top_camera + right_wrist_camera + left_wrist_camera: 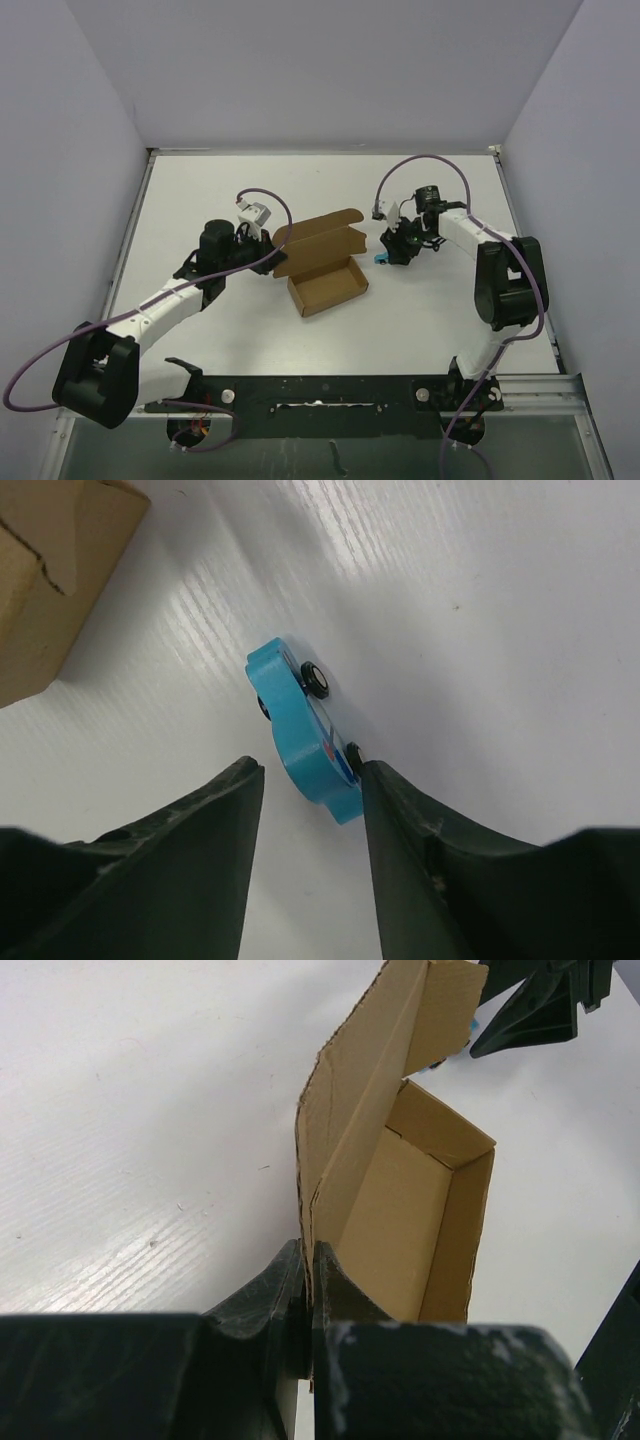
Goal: Fold the paper box
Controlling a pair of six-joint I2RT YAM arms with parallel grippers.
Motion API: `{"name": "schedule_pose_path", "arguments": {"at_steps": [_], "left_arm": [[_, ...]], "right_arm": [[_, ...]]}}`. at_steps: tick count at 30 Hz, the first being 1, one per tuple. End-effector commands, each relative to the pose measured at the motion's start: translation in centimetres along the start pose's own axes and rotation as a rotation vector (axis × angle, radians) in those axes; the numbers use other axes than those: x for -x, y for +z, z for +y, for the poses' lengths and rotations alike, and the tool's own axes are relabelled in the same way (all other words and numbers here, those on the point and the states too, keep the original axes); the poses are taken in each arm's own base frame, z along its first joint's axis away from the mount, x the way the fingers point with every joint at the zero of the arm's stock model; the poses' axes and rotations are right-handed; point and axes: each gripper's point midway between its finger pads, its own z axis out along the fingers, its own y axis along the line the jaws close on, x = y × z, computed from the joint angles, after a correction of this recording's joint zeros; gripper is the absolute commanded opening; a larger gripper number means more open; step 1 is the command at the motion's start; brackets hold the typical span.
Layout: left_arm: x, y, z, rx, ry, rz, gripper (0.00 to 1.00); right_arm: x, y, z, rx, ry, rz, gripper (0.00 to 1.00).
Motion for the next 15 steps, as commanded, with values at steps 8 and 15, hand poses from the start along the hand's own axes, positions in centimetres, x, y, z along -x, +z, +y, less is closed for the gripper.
{"name": "schedule_pose_path", "arguments": {"at_steps": [8, 15], "left_arm": [[2.4, 0.4, -0.7, -0.036, 0.041, -0.061, 0.0], [2.5, 0.2, -0.6, -0.031, 0.039, -0.063, 0.0]], "right_arm": [[2.4, -0.8, 0.2, 0.027, -0.078, -0.076, 0.13], [3.4, -3.6, 2.1, 0.071, -0.094, -0.16, 0.0]]}}
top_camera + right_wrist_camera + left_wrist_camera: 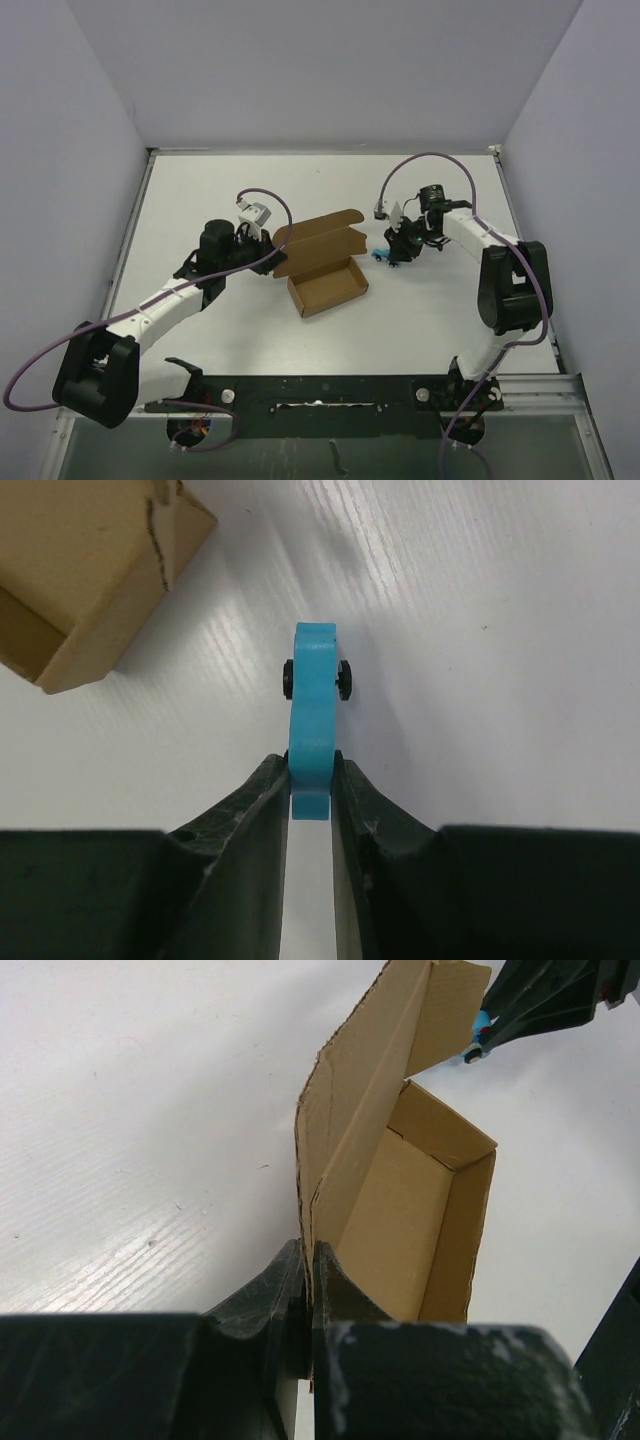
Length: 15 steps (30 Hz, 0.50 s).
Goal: Fold the paper box
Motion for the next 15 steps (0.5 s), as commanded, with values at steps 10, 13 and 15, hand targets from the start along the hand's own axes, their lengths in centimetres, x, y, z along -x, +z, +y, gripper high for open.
{"name": "schedule_pose_path", "arguments": {"at_steps": [10, 13, 15], "left_arm": [[2.8, 0.4, -1.1, -0.064, 0.037, -0.063, 0.0], [2.7, 0.6, -1.3, -0.081, 0.03, -0.066, 0.0], [2.6, 0.8, -1.4, -0.089, 0.03, -0.061, 0.0]], "right_arm": [[8.7, -6.9, 10.9, 0.248, -0.281, -0.388, 0.01], [9.5, -4.8, 12.8, 0.269, -0.354, -0.323, 0.02], [9.8, -3.5, 12.8, 0.255, -0.358, -0.275, 0.02]]}}
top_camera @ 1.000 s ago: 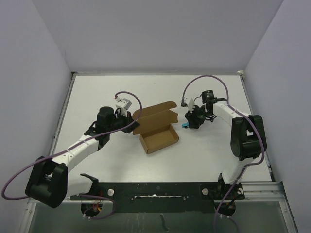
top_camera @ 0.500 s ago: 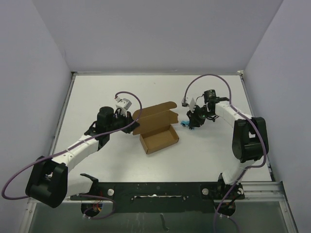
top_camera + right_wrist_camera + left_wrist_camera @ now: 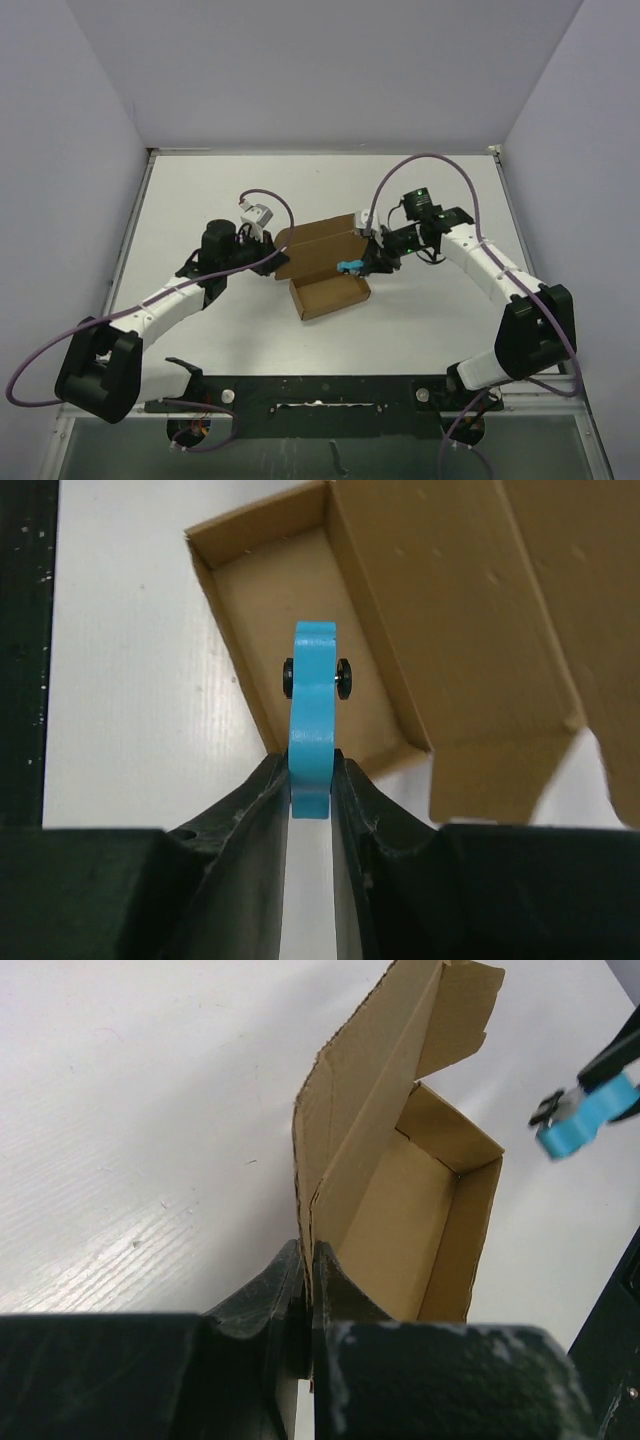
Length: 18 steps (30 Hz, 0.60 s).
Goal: Fold the paper box
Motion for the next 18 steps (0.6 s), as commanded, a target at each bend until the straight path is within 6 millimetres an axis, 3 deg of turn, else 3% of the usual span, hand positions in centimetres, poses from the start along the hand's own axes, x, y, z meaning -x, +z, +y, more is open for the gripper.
{"name": "schedule_pose_path", "arguments": {"at_steps": [1, 14, 18], "left_arm": [[3.0, 0.5, -1.3, -0.072, 0.039, -0.076, 0.0], [2.5, 0.9, -1.1, -0.076, 0.042, -0.084, 0.0], [2.3, 1.0, -1.1, -0.078, 0.042, -0.079, 0.0]], "right_arm": [[0.5, 3.1, 1.0, 0.06, -0.037, 0.045, 0.02], [-2.8, 10.2, 2.1, 0.072, -0.112, 0.299, 0.06], [-3.8, 11.6, 1.7, 0.053, -0.118, 0.36, 0.08]]}}
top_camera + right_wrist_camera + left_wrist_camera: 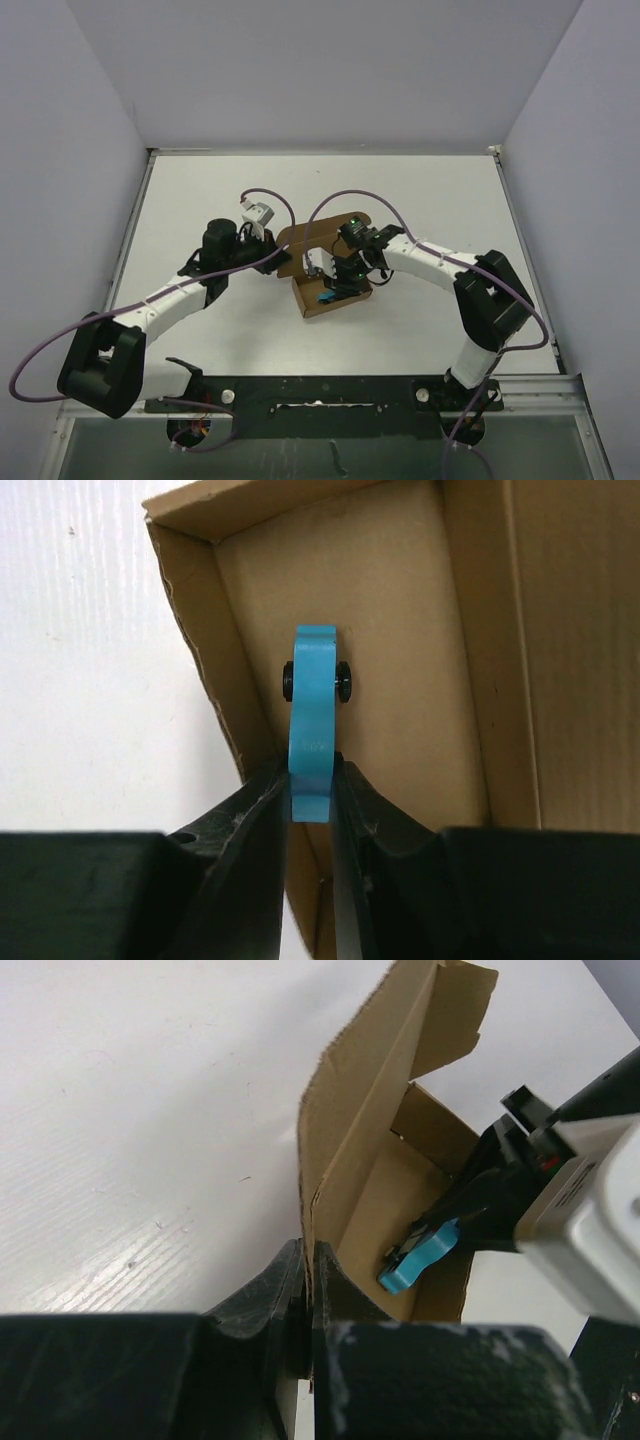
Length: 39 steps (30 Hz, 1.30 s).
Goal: Fold the paper box
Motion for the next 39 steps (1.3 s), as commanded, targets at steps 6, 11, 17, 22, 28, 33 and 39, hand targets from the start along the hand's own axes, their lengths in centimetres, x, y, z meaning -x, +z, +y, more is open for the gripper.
{"name": "schedule_pose_path", "arguments": {"at_steps": [6, 11, 17, 22, 28, 33, 39], "left_arm": [[1.8, 0.5, -0.8, -0.049, 0.035, -0.056, 0.0], [1.9, 0.5, -0.8, -0.048, 0.038, -0.057, 0.0], [1.9, 0.4, -0.9, -0.054, 0.044, -0.059, 0.0], [2.0, 0.5, -1.2, -0.075, 0.061, -0.066, 0.0], [2.2, 0.4, -0.9, -0.091, 0.081, -0.084, 0.0], [2.2, 0.7, -0.8, -0.102, 0.089, -0.081, 0.0], [1.9, 1.2, -0.8, -0.119, 0.076, -0.065, 0.0]], "right_arm": [[0.8, 0.2, -1.9, -0.087, -0.017, 0.021, 0.38], [2.0, -2.1, -1.6, -0.071, -0.001, -0.082, 0.49], [3.7, -6.1, 0.0, -0.011, -0.002, -0.284, 0.53], [3.4, -10.2, -1.3, -0.062, 0.08, -0.425, 0.53], [-2.2, -15.5, -7.0, -0.361, 0.373, -0.51, 0.77], [-3.5, -16.6, -7.5, -0.408, 0.42, -0.541, 0.87], [-3.4, -15.3, -7.6, -0.378, 0.407, -0.56, 0.89]]}}
